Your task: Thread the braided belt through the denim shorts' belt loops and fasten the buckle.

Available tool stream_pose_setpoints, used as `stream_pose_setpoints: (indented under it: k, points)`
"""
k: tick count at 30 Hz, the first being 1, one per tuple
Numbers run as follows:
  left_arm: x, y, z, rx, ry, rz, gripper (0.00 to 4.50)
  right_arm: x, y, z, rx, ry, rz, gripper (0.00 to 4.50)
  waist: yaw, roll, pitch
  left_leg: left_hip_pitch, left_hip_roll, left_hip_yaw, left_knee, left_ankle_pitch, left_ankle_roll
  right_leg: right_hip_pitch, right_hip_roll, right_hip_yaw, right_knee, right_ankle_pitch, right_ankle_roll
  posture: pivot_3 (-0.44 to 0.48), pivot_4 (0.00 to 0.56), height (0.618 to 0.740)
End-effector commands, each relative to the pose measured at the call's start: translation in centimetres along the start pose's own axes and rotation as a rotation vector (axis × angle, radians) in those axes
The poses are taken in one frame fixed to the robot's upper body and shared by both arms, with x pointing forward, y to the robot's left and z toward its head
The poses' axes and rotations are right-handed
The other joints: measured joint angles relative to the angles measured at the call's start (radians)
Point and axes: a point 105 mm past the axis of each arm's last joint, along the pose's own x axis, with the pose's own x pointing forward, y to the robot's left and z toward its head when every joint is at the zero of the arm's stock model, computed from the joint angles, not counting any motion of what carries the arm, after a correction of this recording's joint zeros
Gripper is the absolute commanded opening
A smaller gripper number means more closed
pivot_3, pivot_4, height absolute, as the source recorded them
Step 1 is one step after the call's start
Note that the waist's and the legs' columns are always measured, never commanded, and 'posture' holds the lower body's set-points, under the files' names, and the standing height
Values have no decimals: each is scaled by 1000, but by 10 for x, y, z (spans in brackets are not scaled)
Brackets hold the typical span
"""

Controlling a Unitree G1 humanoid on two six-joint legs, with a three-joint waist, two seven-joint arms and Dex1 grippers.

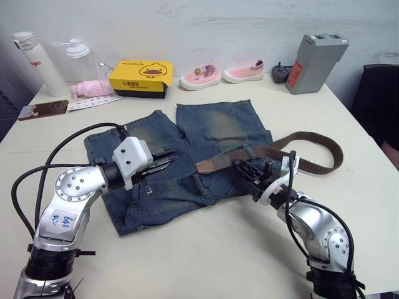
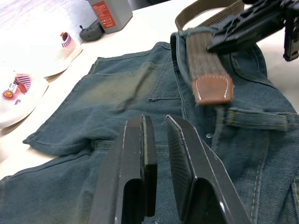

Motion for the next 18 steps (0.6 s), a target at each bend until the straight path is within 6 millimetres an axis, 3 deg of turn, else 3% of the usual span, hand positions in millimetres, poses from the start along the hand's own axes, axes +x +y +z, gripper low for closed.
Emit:
stream_pose_setpoints:
  k: [1, 2, 5, 8, 13, 18]
  points:
    - [0, 2, 11, 48, -30, 11, 755, 5, -2, -8, -43, 37, -22, 111, 0, 0, 0, 0, 0, 0, 0, 0, 0, 0, 0, 0, 0, 0, 0, 0, 150, 618]
    - [0, 2, 11, 48, -30, 11, 755, 6, -4, -8, -47, 41, -29, 111, 0, 0, 0, 0, 0, 0, 0, 0, 0, 0, 0, 0, 0, 0, 0, 0, 150, 618]
    - [0, 2, 11, 48, -29, 11, 755, 10, -1, -5, -13, 17, -2, 910, 1, 0, 0, 0, 0, 0, 0, 0, 0, 0, 0, 0, 0, 0, 0, 0, 150, 618]
    - [0, 1, 11, 48, -28, 12, 755, 12, 5, 0, 14, -5, 30, 2112, 1, 0, 0, 0, 0, 0, 0, 0, 0, 0, 0, 0, 0, 0, 0, 0, 150, 618]
    - [1, 1, 11, 49, -29, 10, 755, 17, 16, 5, 34, -26, 74, 2112, 1, 0, 0, 0, 0, 0, 0, 0, 0, 0, 0, 0, 0, 0, 0, 0, 150, 618]
    - [1, 2, 11, 51, -28, 12, 755, 22, 12, 5, 38, -43, 62, 2112, 1, 0, 0, 0, 0, 0, 0, 0, 0, 0, 1, 0, 1, 0, 0, 0, 150, 618]
